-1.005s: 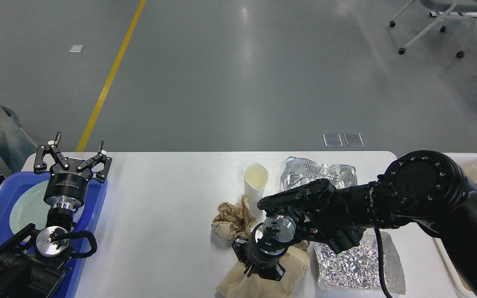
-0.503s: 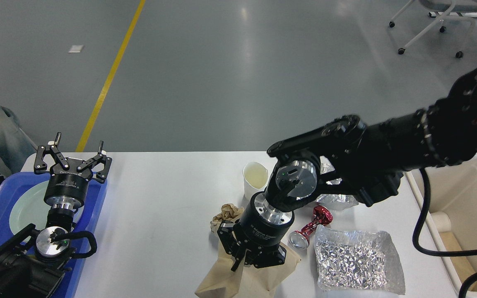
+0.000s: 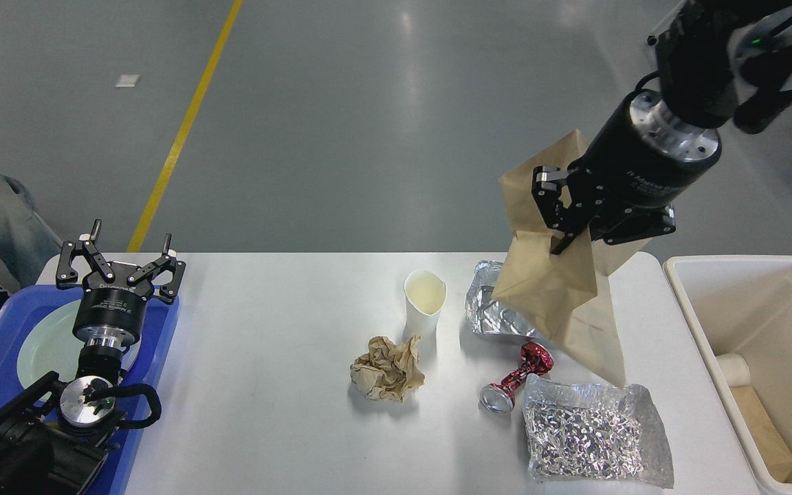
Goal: Tidy desktop
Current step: 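Lift the brown paper bag and carry it into the white bin, then open the right gripper in the bin and withdraw it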
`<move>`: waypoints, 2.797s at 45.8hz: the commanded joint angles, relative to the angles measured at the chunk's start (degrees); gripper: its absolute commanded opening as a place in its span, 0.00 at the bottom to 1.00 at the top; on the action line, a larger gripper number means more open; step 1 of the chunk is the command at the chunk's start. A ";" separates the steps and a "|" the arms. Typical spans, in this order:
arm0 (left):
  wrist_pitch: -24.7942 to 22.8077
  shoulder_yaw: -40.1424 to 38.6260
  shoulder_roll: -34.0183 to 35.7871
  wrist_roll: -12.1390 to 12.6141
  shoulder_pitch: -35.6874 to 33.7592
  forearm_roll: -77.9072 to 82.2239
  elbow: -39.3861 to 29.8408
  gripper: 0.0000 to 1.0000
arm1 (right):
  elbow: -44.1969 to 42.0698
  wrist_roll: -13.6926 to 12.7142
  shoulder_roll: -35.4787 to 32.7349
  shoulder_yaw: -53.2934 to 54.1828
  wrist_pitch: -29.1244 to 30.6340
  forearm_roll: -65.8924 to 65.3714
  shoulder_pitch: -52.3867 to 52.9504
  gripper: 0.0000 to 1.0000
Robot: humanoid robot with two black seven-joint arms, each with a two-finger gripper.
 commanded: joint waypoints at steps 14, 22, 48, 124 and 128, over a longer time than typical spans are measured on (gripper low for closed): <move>-0.01 0.00 0.00 0.00 0.00 -0.01 0.00 0.96 | -0.15 14.59 -1.32 -12.77 6.10 -13.83 3.46 0.00; -0.01 0.00 0.00 0.00 0.17 -0.01 0.00 0.96 | -4.18 14.15 -4.82 -19.45 4.34 -16.72 -0.48 0.00; -0.01 0.00 0.00 0.00 0.17 -0.01 0.00 0.96 | -40.65 14.68 -36.05 14.10 -33.87 -36.15 -63.65 0.00; -0.01 0.00 0.00 0.00 0.00 -0.01 0.00 0.96 | -64.24 13.80 -16.51 29.15 -54.11 -36.76 -99.39 1.00; -0.01 0.00 0.00 0.00 0.00 -0.01 0.00 0.96 | -56.77 13.45 -20.12 25.56 -50.78 -41.23 -92.01 1.00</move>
